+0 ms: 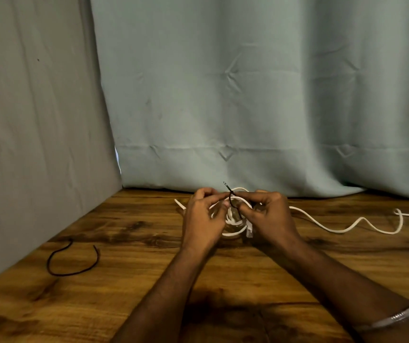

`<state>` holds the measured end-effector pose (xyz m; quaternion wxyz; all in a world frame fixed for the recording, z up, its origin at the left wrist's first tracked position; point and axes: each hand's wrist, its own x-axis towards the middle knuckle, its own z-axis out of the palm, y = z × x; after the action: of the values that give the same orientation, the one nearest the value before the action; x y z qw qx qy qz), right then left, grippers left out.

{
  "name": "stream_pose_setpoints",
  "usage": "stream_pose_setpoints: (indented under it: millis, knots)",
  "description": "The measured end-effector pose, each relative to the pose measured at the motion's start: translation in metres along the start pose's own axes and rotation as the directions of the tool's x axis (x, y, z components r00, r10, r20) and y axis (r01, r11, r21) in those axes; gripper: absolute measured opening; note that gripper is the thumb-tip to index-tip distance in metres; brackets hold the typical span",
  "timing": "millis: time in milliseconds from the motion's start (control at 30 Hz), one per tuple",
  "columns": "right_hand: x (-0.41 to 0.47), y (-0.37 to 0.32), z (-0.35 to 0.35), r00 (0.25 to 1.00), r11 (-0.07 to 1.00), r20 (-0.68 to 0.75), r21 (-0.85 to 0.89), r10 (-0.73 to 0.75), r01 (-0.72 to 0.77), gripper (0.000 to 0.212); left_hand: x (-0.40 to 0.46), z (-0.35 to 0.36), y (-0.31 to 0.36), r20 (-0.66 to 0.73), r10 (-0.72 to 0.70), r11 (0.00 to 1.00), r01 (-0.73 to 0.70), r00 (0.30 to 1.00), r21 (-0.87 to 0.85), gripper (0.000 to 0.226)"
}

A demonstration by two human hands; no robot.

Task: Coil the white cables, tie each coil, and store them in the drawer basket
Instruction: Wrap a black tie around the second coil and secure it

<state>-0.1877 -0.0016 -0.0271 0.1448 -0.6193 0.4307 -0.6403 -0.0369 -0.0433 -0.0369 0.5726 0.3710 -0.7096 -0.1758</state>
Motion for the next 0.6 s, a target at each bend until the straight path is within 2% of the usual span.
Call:
stream_pose_setpoints:
  millis: [100, 167, 267, 367, 600]
  knots:
    - [-0.001, -0.002, 0.002, 0.996, 0.979, 0.032, 0.186, 0.081, -0.086, 0.02, 0.004, -0.005, -0.011, 0.102, -0.016, 0.987, 0.032, 0.995, -0.155, 0.038]
    - [0.0, -0.003, 0.002, 0.993, 0.963, 0.056, 0.243, 0.108, -0.118, 0.019, 0.007, -0.01, -0.018, 0.241, -0.083, 0.958, 0.144, 0.967, -0.248, 0.05]
    - [0.002, 0.0, 0.003, 0.982, 0.951, 0.136, 0.263, 0.132, -0.165, 0.02, 0.009, -0.012, -0.022, 0.415, -0.078, 0.875, 0.262, 0.906, -0.407, 0.041]
    - [0.006, 0.008, 0.004, 0.976, 0.926, 0.136, 0.317, 0.17, -0.206, 0.019, 0.008, -0.008, -0.015, 0.449, -0.026, 0.84, 0.263, 0.893, -0.474, 0.037]
    - [0.008, 0.015, 0.002, 0.976, 0.935, 0.119, 0.287, 0.182, -0.21, 0.022, 0.012, -0.002, -0.01, 0.403, -0.168, 0.814, 0.357, 0.9, -0.458, 0.041]
